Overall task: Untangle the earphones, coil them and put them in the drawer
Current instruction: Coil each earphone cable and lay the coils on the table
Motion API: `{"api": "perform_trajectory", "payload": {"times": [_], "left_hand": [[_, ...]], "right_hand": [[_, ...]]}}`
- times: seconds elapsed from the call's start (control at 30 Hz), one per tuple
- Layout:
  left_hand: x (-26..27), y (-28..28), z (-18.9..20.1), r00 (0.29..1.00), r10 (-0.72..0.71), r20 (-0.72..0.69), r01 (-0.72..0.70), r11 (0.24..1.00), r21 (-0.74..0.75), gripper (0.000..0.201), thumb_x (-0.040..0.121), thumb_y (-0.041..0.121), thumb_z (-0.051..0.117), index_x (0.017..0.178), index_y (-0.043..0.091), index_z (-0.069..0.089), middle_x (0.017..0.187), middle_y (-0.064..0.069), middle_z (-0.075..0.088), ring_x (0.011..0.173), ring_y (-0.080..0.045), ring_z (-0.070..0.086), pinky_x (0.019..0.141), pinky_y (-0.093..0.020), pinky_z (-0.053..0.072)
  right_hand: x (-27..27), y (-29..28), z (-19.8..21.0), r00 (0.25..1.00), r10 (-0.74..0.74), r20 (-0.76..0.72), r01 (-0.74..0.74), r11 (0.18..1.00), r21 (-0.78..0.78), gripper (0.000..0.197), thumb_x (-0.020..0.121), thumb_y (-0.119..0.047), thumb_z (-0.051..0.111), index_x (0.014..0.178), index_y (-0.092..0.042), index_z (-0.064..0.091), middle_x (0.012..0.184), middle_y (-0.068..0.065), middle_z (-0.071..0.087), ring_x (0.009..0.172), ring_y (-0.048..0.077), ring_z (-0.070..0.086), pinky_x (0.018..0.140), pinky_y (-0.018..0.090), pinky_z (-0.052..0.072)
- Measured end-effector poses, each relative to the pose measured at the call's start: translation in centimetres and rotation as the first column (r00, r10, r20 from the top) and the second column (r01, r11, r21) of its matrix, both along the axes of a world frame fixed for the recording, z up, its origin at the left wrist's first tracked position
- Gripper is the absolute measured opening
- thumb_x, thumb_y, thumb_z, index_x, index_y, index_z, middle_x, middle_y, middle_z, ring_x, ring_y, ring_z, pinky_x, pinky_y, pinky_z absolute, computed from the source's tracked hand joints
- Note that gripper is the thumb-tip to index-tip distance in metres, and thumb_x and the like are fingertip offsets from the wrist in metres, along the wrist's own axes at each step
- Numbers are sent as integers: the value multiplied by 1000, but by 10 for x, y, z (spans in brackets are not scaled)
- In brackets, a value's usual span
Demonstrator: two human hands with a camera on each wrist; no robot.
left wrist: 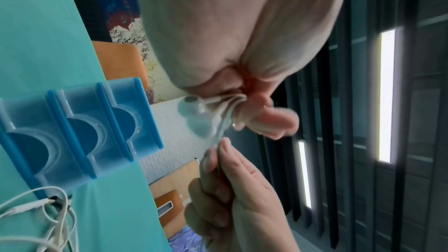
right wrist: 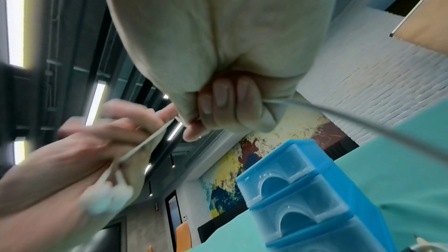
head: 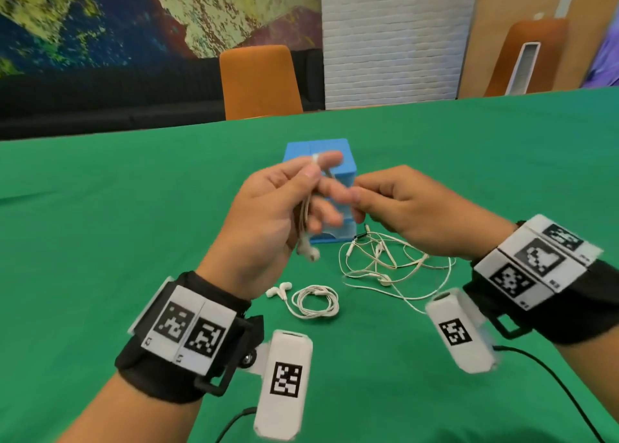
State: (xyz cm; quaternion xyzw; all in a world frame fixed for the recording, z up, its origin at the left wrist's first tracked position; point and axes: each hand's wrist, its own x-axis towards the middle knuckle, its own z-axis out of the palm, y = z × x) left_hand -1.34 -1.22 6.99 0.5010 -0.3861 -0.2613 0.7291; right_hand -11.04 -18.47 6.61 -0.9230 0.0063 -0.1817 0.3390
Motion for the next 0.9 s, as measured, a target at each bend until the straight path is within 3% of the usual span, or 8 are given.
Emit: {"api": "perform_trajectory", "payload": {"times": [0.1,0.17,0.27,0.4,0.6,0.73,0.8,0.9], "left_hand": [[4,0,1,986,95,-139,-111,988,-111,34,105,4,42,138,-2,48,110,-17,75,93,-17,76,71,-19,59],[4,1,0,987,145,-65,-150,985,-79,39,105,2,42,144,-1,43,116,-18,72,101,-20,74,80,-22,59],[3,4,-4,955,152,256,-174,982,66,39,107,3,40,145,4,43,117,-7,72,91,-11,73,76,-31,60],[2,12,-9,856,103,506,-201,969,143,24,104,21,43,121,17,60,79,-4,68,60,-13,55,59,-33,46],[-7,11,-5,917,-68,394,14,990,138,52,104,24,37,114,-22,56,58,10,51,54,-10,32,53,-21,26],[-10,8,3,975,-13,224,22,999,-38,37,107,13,37,126,-11,56,63,1,51,48,-10,32,49,-21,24],[-10,7,7,989,41,145,-25,994,-110,34,107,9,36,133,-5,53,71,-6,60,48,-11,47,50,-19,37],[-8,4,6,988,125,95,-109,981,-160,35,107,6,37,140,-2,45,89,-12,75,74,-17,73,65,-21,55]], "right_hand": [[-6,23,-6,999,48,3,-48,991,-125,27,103,-23,53,78,-17,62,57,-11,48,52,6,41,54,22,32],[-13,39,-1,991,129,-38,-134,973,-186,23,102,-20,54,80,-15,62,62,-18,52,57,2,47,56,14,32],[-20,47,19,982,174,-70,-185,959,-216,23,100,-17,57,79,-15,64,60,-19,52,55,1,47,54,14,32],[-23,32,46,988,150,19,-142,965,-222,22,98,-24,58,77,-19,64,60,-8,55,54,8,41,53,27,35],[-18,-3,53,987,-58,151,79,987,-141,19,98,-24,63,84,-12,67,57,-2,41,51,8,30,48,26,28],[-14,0,28,997,-15,70,21,997,-79,24,103,-25,55,83,-16,67,61,3,37,53,12,30,50,31,28],[-15,8,17,1000,22,1,-22,998,-59,25,103,-24,53,85,-16,68,60,-1,37,51,9,30,48,27,28],[-16,19,8,995,68,-75,-74,994,-85,24,103,-25,53,87,-18,69,55,-9,39,49,6,33,50,22,28]]}}
